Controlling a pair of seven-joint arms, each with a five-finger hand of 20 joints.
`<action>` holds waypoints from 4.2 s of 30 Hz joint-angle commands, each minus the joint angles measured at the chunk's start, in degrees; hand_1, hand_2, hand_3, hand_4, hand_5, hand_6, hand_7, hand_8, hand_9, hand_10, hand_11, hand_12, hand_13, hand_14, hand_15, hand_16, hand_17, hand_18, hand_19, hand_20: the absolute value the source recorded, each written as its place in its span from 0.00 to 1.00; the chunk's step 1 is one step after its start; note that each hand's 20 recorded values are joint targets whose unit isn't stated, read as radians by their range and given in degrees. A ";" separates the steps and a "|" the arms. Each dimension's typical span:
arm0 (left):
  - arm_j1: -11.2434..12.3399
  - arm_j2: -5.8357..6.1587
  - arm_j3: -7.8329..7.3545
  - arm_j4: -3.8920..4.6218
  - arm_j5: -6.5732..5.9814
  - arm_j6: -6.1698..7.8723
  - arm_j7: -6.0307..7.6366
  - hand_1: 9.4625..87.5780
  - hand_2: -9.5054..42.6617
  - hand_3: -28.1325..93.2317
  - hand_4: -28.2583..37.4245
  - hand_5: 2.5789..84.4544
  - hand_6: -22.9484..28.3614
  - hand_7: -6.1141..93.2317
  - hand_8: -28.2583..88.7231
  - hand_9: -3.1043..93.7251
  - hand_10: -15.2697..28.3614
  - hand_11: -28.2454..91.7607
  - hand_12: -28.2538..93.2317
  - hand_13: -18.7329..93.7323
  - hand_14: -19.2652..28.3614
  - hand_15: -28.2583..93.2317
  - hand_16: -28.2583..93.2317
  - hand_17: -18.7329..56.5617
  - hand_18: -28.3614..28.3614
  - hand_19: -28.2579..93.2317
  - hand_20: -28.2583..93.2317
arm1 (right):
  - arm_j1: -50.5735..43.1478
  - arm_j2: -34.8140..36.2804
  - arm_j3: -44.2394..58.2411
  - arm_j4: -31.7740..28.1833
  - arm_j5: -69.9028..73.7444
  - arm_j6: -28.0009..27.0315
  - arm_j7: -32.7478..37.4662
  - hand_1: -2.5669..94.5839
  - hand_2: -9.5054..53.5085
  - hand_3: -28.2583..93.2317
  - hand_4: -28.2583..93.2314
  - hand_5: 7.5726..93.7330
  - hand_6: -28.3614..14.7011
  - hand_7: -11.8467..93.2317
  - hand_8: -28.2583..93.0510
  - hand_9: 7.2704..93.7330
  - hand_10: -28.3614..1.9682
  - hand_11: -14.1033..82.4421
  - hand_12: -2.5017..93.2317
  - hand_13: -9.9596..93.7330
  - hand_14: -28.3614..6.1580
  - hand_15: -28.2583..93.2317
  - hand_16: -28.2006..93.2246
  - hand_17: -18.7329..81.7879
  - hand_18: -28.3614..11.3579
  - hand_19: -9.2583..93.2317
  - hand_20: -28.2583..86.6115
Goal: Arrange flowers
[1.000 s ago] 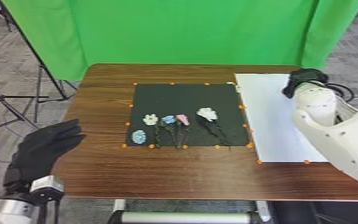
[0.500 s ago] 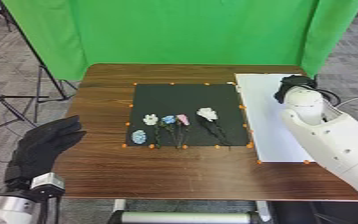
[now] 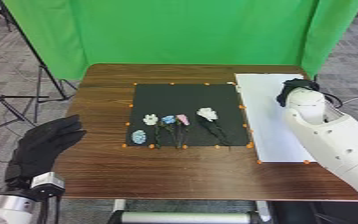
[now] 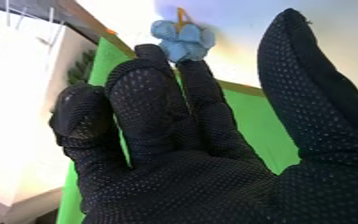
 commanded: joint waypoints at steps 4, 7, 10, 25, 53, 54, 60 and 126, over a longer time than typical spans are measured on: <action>0.09 -0.09 0.59 0.06 0.00 -0.36 0.58 0.24 0.27 0.91 0.21 0.56 0.72 0.24 0.16 0.44 0.86 0.50 0.31 0.41 1.00 0.75 0.12 0.13 0.93 0.73 0.33 | -1.05 -0.04 0.89 1.22 0.13 0.38 0.91 0.38 0.07 0.93 0.01 0.47 0.52 0.25 0.15 0.52 0.52 0.28 0.18 0.76 0.56 0.90 0.37 0.66 0.23 1.00 0.52; 0.18 -0.13 0.60 0.03 -0.03 -0.36 0.66 0.24 0.28 0.91 0.21 0.56 0.72 0.24 0.16 0.44 0.86 0.50 0.31 0.41 1.00 0.75 0.12 0.13 0.93 0.73 0.33 | -1.21 -0.18 0.97 1.41 1.62 0.58 2.51 0.42 0.06 0.92 0.01 0.50 0.54 0.28 0.14 0.57 0.55 0.30 0.18 0.77 0.58 0.89 0.37 0.67 0.24 1.00 0.52; 0.16 -0.11 0.72 0.04 -0.05 -0.25 0.81 0.24 0.27 0.91 0.21 0.56 0.72 0.24 0.16 0.44 0.86 0.51 0.31 0.41 1.00 0.75 0.12 0.13 0.93 0.73 0.33 | -1.91 0.25 0.74 1.16 -0.19 1.38 1.97 0.47 0.04 0.92 0.00 0.57 0.60 0.33 0.13 0.66 0.60 0.35 0.19 0.78 0.62 0.89 0.38 0.67 0.26 1.00 0.51; 0.75 -1.36 0.34 -0.26 0.25 -0.40 -0.42 0.24 0.28 0.91 0.21 0.56 0.72 0.24 0.16 0.44 0.86 0.51 0.31 0.41 1.00 0.75 0.12 0.13 0.93 0.73 0.33 | -2.29 2.71 -3.63 -3.43 -3.09 10.51 0.61 0.62 0.00 0.85 0.00 0.76 0.69 0.49 0.24 0.95 0.75 0.27 0.41 0.86 0.74 0.87 0.41 0.74 0.33 1.00 0.53; 1.73 -1.26 -1.02 -0.50 0.60 -0.56 -1.50 0.24 0.27 0.91 0.21 0.56 0.72 0.24 0.16 0.44 0.86 0.51 0.31 0.42 1.00 0.75 0.11 0.13 0.93 0.73 0.33 | -18.44 4.60 0.38 -27.23 -0.04 13.37 -3.40 0.62 0.00 0.87 0.00 0.78 0.65 0.46 0.27 0.96 0.72 0.28 0.42 0.88 0.73 0.87 0.42 0.76 0.30 1.00 0.59; 1.83 -1.30 -1.02 -0.53 0.56 -0.41 -1.40 0.24 0.27 0.91 0.20 0.56 0.72 0.24 0.16 0.44 0.86 0.51 0.31 0.42 1.00 0.75 0.11 0.13 0.93 0.73 0.33 | -18.35 4.34 0.35 -27.22 -0.37 13.24 -3.98 0.62 0.00 0.87 0.00 0.78 0.65 0.46 0.27 0.96 0.72 0.28 0.42 0.88 0.73 0.87 0.42 0.76 0.30 1.00 0.59; 1.82 -1.10 -0.96 -0.56 0.47 -0.29 -1.33 0.24 0.27 0.91 0.20 0.56 0.72 0.25 0.16 0.44 0.86 0.52 0.31 0.42 1.00 0.75 0.11 0.13 0.93 0.73 0.33 | -18.48 3.66 -0.68 -28.35 -1.18 14.02 -4.67 0.62 0.00 0.87 0.00 0.78 0.65 0.45 0.27 0.96 0.71 0.28 0.42 0.88 0.73 0.87 0.42 0.76 0.30 1.00 0.59; 3.09 -2.53 -2.59 -0.64 1.12 -0.79 -4.11 0.24 0.28 0.91 0.21 0.56 0.72 0.25 0.16 0.45 0.86 0.52 0.31 0.42 1.00 0.76 0.11 0.13 0.93 0.74 0.31 | -20.71 -1.59 -3.20 -36.02 -0.54 9.01 4.04 0.39 0.04 0.87 0.04 0.65 0.44 0.24 0.16 0.92 0.42 0.43 0.22 0.93 0.72 0.84 0.43 0.84 0.27 1.00 0.60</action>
